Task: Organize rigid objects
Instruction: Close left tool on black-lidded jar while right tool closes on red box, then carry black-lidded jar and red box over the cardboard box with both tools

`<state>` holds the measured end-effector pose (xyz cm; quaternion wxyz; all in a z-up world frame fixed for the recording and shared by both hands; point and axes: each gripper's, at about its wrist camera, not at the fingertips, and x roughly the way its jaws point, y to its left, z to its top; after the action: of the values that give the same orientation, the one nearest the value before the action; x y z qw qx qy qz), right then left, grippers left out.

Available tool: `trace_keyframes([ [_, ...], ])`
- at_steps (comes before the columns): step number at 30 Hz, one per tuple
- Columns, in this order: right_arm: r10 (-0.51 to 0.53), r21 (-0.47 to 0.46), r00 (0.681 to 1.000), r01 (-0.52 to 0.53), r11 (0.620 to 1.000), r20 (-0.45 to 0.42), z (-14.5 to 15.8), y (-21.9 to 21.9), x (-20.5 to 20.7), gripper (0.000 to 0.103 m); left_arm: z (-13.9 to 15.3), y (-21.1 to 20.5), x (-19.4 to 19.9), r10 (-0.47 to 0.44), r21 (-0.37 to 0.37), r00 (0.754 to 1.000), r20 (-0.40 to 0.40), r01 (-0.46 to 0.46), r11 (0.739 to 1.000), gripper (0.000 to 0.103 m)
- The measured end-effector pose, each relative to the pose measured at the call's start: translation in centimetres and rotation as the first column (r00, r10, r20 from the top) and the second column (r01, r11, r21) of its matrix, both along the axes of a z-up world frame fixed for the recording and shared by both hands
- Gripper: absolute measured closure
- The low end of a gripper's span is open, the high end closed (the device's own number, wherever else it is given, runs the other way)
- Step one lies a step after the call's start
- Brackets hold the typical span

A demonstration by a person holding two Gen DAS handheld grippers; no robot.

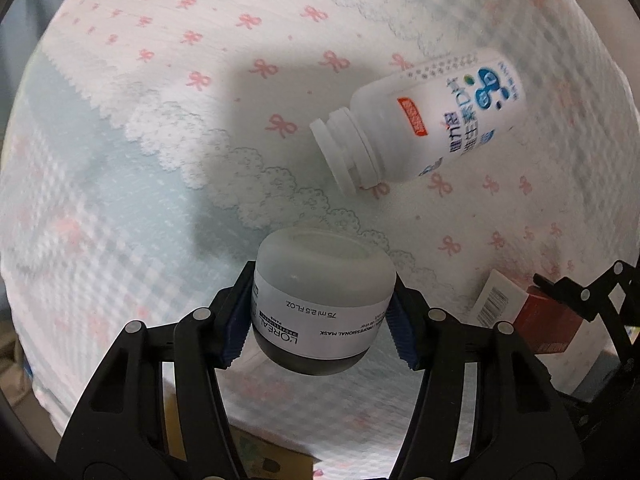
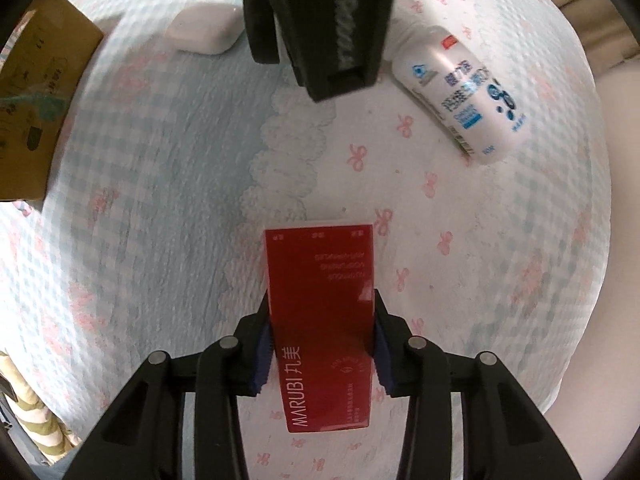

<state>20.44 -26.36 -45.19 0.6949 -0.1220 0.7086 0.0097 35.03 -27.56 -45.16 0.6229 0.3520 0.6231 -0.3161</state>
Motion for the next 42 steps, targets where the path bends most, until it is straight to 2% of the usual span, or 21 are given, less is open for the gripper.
trace_keyframes([
  [4, -0.062, 0.08, 0.997, 0.059, 0.995, 0.037, 2.4, -1.1, -1.1, 0.065, 2.3, 0.3, -0.1, 0.029, -0.025, 0.999, 0.023, -0.028, 0.999, 0.048],
  [13, -0.171, 0.173, 0.98, 0.152, 0.973, 0.099, 8.6, -4.2, -2.9, 0.065, 9.2, 2.4, -1.8, 0.139, -0.107, 0.989, 0.045, -0.133, 0.985, 0.048],
  [19, -0.242, 0.259, 0.959, 0.198, 0.945, 0.147, 14.2, -5.9, -4.5, 0.065, 14.1, 5.6, -4.2, 0.246, -0.194, 0.968, 0.058, -0.231, 0.954, 0.048],
  [22, -0.237, 0.28, 0.954, 0.181, 0.943, 0.182, 15.4, -4.7, -4.4, 0.065, 16.2, 7.2, -5.6, 0.314, -0.238, 0.948, 0.055, -0.292, 0.926, 0.048],
  [30, -0.23, 0.366, 0.934, 0.12, 0.923, 0.273, 22.0, -4.1, -4.7, 0.065, 20.3, 13.9, -9.7, 0.507, -0.343, 0.86, 0.047, -0.463, 0.817, 0.048],
  [36, -0.196, 0.418, 0.927, 0.048, 0.907, 0.319, 25.8, -1.4, -4.2, 0.065, 23.8, 21.2, -12.6, 0.641, -0.401, 0.766, 0.048, -0.573, 0.715, 0.048],
  [38, -0.194, 0.436, 0.925, 0.034, 0.899, 0.327, 26.9, 0.2, -3.9, 0.065, 24.5, 23.9, -13.4, 0.668, -0.411, 0.742, 0.051, -0.594, 0.691, 0.048],
  [42, -0.183, 0.461, 0.92, 0.003, 0.887, 0.346, 28.4, 3.8, -3.3, 0.065, 25.6, 29.3, -14.3, 0.706, -0.426, 0.704, 0.08, -0.616, 0.663, 0.048],
])
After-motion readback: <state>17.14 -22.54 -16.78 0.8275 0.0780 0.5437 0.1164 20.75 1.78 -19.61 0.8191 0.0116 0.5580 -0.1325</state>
